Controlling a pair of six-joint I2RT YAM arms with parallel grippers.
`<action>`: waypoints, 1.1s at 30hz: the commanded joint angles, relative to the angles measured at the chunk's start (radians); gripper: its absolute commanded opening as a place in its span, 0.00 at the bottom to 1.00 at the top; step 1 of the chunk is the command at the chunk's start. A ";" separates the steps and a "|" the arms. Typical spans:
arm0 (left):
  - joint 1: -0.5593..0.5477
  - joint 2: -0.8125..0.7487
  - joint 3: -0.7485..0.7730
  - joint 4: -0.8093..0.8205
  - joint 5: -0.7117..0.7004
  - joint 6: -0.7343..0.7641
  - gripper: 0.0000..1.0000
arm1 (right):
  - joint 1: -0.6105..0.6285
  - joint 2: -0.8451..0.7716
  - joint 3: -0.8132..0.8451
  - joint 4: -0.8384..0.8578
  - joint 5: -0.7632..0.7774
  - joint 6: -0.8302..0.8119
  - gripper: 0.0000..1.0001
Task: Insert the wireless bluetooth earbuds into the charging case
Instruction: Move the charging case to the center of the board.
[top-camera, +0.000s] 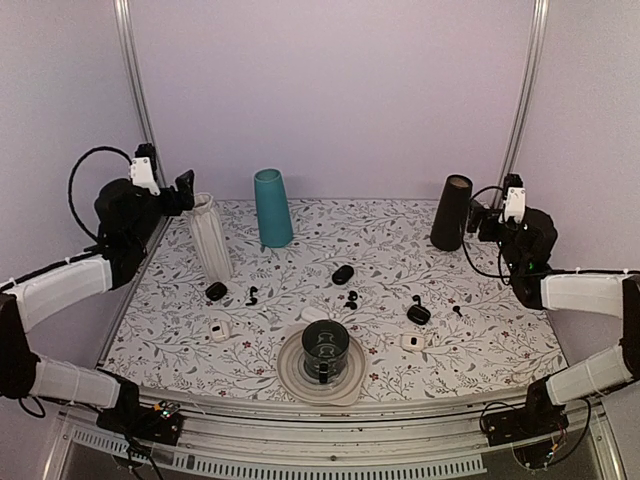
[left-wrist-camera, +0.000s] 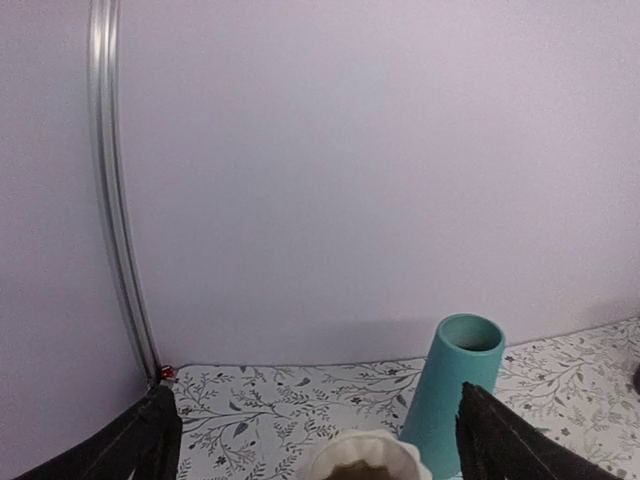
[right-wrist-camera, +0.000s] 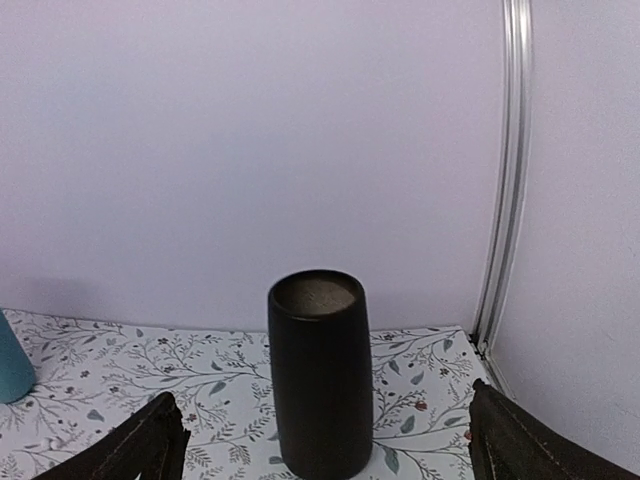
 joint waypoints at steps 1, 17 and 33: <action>-0.013 0.006 0.189 -0.410 0.207 -0.028 0.96 | 0.087 -0.035 0.216 -0.413 -0.016 0.175 0.99; 0.041 0.017 0.437 -0.548 0.284 -0.205 0.96 | 0.130 -0.163 0.518 -0.754 0.077 0.327 0.99; -0.360 0.077 0.359 -0.739 0.181 -0.328 0.96 | 0.292 -0.164 0.493 -1.002 -0.040 0.514 0.99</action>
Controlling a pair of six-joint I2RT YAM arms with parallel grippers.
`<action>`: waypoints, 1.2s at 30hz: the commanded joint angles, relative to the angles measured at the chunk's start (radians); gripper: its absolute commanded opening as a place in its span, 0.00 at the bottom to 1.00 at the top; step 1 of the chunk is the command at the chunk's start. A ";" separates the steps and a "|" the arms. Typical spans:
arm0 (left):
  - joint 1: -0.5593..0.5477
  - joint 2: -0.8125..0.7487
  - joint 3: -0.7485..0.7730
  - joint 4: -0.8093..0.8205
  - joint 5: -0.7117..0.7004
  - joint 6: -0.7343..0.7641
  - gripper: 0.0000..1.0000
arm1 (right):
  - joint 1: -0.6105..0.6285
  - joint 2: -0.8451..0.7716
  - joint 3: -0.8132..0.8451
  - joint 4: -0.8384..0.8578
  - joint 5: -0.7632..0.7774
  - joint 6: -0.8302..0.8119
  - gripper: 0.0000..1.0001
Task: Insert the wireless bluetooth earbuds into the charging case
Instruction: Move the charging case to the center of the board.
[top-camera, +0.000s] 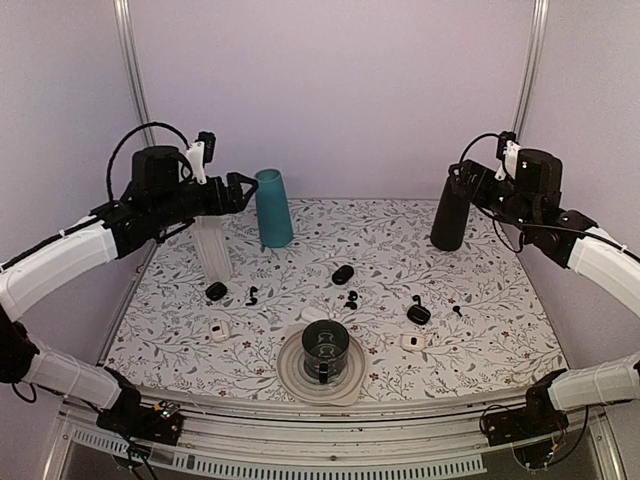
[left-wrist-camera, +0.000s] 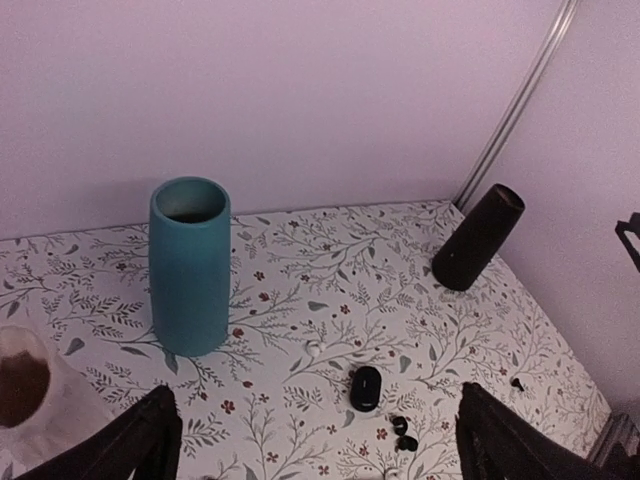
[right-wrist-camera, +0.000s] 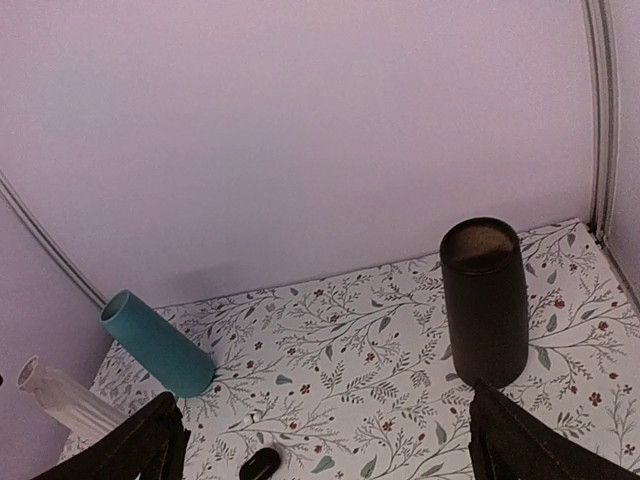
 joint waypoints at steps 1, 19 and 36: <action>-0.118 0.014 -0.061 -0.033 -0.049 -0.015 0.96 | 0.118 0.004 -0.037 -0.090 -0.019 0.074 0.99; -0.221 0.143 -0.005 0.074 -0.110 -0.059 0.96 | 0.191 0.263 0.135 -0.192 -0.092 -0.078 0.99; -0.209 0.323 0.187 -0.031 -0.018 0.012 0.96 | 0.164 0.183 -0.152 -0.402 -0.290 0.152 0.85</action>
